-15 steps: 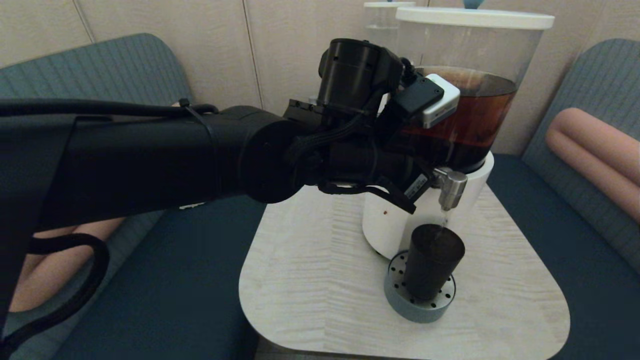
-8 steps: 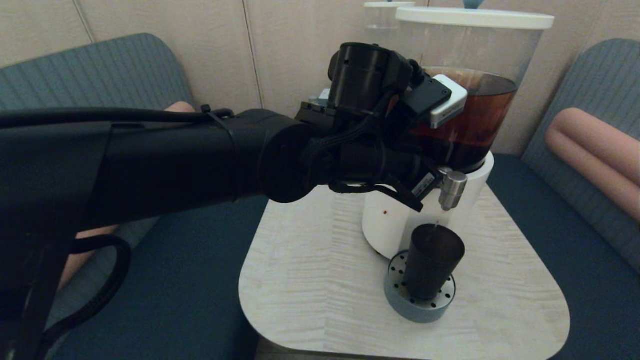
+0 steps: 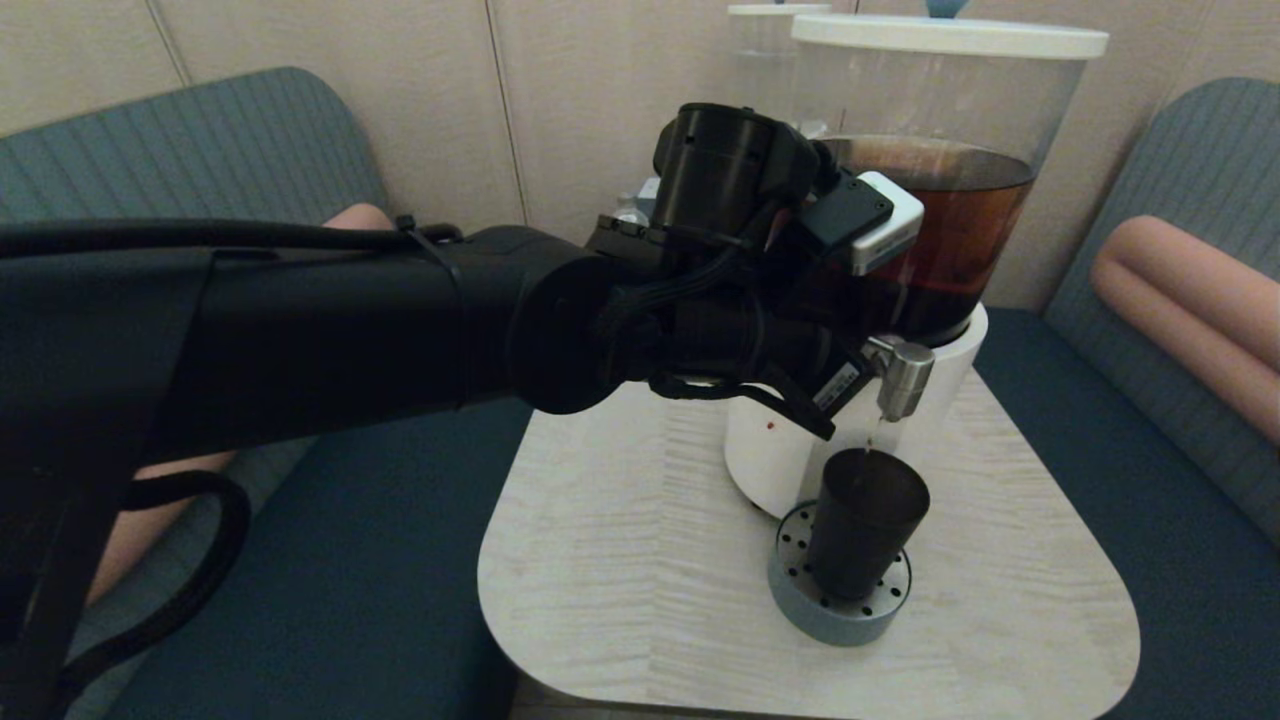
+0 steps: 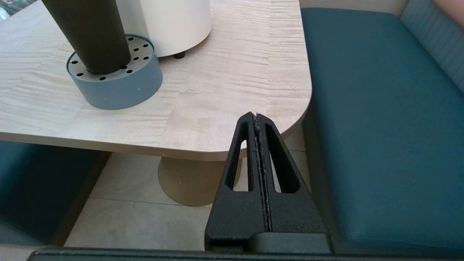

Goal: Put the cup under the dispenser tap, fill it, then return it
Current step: Turn off the faucet

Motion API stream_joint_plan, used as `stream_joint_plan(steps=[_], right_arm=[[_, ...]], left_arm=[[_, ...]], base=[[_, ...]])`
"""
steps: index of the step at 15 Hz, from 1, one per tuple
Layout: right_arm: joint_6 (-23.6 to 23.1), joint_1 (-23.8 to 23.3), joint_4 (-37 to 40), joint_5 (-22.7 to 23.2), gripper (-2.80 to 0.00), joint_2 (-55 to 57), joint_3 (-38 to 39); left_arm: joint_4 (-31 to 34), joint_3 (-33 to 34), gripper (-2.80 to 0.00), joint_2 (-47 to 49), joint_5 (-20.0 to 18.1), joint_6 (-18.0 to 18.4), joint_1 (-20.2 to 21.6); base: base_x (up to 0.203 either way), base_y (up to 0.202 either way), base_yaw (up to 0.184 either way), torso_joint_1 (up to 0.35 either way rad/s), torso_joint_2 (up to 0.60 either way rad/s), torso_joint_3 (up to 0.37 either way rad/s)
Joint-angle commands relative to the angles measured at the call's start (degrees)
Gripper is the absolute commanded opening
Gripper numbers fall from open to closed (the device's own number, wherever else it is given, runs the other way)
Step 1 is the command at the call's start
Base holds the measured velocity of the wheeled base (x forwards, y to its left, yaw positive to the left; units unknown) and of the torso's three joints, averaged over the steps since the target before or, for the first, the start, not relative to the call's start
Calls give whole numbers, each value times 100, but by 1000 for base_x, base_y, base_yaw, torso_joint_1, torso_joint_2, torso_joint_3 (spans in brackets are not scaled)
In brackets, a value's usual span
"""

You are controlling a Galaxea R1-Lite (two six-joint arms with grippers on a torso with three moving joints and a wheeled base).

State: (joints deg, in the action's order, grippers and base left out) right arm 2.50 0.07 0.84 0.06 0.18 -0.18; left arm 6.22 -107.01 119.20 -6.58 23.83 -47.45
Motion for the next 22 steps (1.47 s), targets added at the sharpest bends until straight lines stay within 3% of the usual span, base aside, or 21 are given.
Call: stream_joint_plan(steps=[1,17,22], right_arm=[[-3,1,1,3,-280,7,1],[5,1,0,3,-280,8,1],[1,1,3,3,-280,8,1]], left_arm=[[4,186,-280,-193,-6,24,-1],[17,145,-280,-160,-27,25,-176],[19,-208,-280,45,-31,33,-178]], base=[[0,0,0,0,0,0],[0,0,0,0,0,0],[0,0,0,0,0,0]])
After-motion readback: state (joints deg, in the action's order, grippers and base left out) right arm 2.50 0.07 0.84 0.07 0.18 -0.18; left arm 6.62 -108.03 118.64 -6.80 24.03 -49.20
